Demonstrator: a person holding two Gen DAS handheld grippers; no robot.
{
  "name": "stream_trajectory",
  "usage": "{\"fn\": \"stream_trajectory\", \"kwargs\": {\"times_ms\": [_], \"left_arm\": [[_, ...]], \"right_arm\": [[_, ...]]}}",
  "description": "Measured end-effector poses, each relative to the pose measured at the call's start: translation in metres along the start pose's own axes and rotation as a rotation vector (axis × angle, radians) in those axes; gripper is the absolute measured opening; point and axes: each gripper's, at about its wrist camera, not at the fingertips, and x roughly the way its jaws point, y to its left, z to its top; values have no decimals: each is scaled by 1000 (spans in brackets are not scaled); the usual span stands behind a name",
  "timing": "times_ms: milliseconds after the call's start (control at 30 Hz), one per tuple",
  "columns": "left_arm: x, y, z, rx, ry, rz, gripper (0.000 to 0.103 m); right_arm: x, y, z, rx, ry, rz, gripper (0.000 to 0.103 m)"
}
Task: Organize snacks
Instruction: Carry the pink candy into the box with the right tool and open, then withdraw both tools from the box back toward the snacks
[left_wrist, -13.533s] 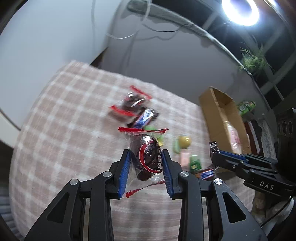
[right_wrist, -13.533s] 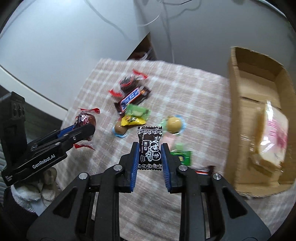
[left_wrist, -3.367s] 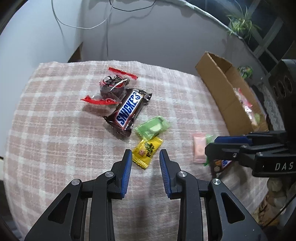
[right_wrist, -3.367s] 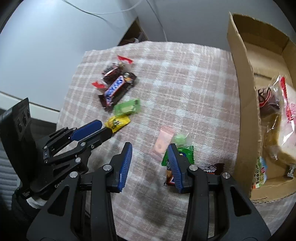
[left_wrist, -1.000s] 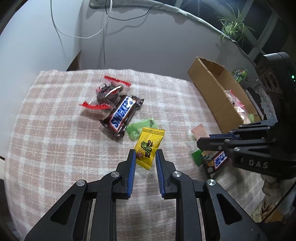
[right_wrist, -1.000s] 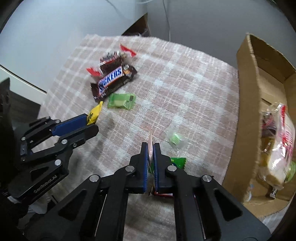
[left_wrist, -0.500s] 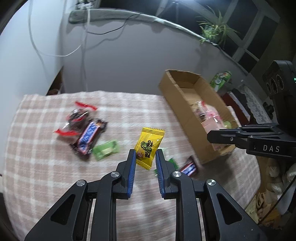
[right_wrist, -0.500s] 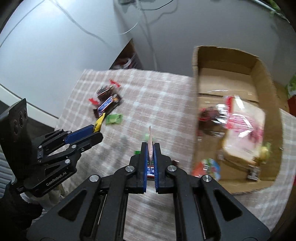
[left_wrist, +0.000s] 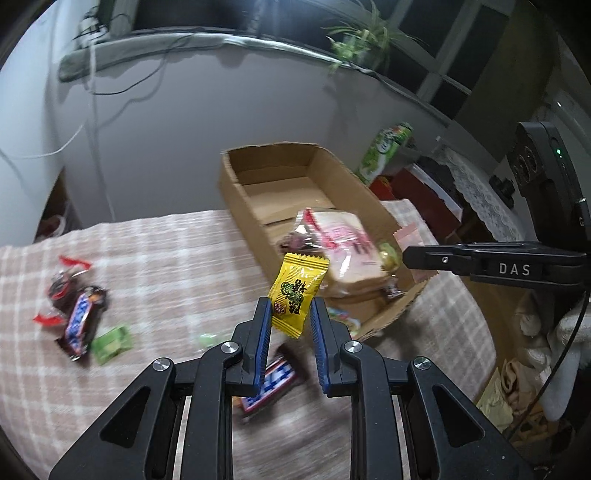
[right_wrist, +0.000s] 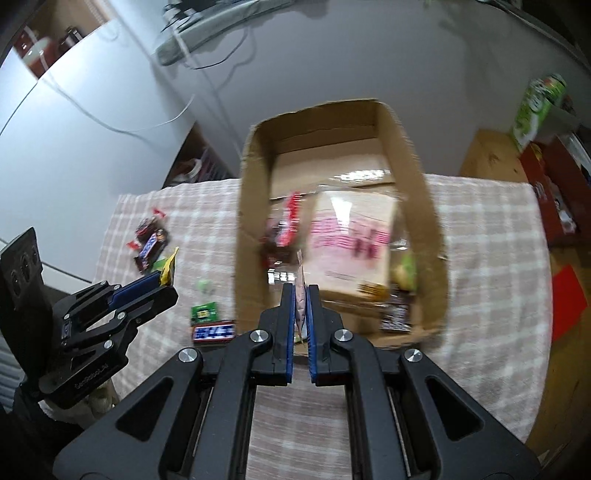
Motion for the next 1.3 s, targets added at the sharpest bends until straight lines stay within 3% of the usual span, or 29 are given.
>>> {"fn": "stream_trajectory", "kwargs": {"times_ms": [333, 733, 767, 800, 867, 1300], "left_arm": [[23, -35, 5, 58, 35, -26, 20], [33, -45, 12, 71, 44, -10, 23], [33, -45, 12, 70, 44, -8, 26], [32, -44, 12, 68, 42, -7, 28], [31, -43, 13, 60, 38, -6, 28], [14, -24, 11, 24, 15, 21, 28]], "right_arm": [[-2, -36, -4, 65, -8, -24, 6], [1, -38, -1, 64, -4, -42, 7], [1, -38, -1, 64, -3, -45, 17], [1, -38, -1, 66, -5, -50, 37], [-2, -38, -1, 65, -22, -58, 64], [-8, -32, 1, 64, -35, -48, 70]]}}
